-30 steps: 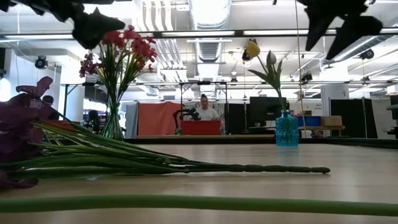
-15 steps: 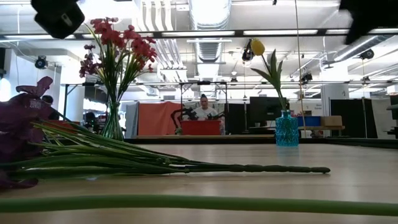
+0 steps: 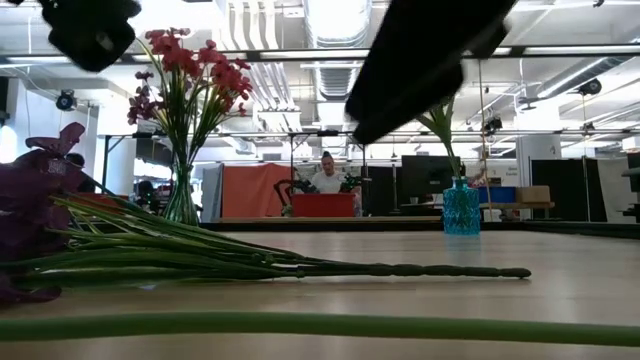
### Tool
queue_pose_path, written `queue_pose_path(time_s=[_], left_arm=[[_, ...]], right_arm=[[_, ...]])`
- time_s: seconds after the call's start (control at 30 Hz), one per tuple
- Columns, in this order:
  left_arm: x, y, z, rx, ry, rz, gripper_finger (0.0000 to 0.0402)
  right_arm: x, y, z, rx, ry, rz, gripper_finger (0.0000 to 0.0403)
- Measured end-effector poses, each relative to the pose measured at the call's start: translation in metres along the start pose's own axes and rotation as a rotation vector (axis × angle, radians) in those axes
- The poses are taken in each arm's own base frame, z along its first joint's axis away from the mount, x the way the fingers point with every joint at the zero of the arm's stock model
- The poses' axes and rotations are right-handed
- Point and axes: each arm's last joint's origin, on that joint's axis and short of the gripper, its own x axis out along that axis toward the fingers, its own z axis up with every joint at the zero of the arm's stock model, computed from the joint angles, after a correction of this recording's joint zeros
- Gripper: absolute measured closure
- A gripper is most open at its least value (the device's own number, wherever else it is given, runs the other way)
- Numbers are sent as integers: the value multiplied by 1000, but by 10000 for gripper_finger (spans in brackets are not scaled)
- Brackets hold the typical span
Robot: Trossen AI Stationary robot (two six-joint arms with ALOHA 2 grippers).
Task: Sort flowers into vase by color
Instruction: Put the violet flowers into the green vase
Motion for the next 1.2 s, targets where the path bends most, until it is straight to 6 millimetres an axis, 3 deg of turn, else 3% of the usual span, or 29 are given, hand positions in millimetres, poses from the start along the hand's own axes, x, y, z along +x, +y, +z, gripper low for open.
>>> queue_pose_path(time_s=[0.27,0.6,0.9,1.03,1.2], left_arm=[[-9,-13,34,108,-101,52,187],[-17,-18,54,181,-103,157,187],[-17,-18,54,194,-103,158,187],[-17,-16,54,223,-118,205,187],[-22,-13,55,222,-116,238,187]], right_arm=[[61,4,15,-110,81,38,175],[89,-3,14,-94,145,27,235],[90,-7,14,-123,175,53,382],[78,-11,15,-171,225,46,388],[32,-27,10,-215,322,-97,389]])
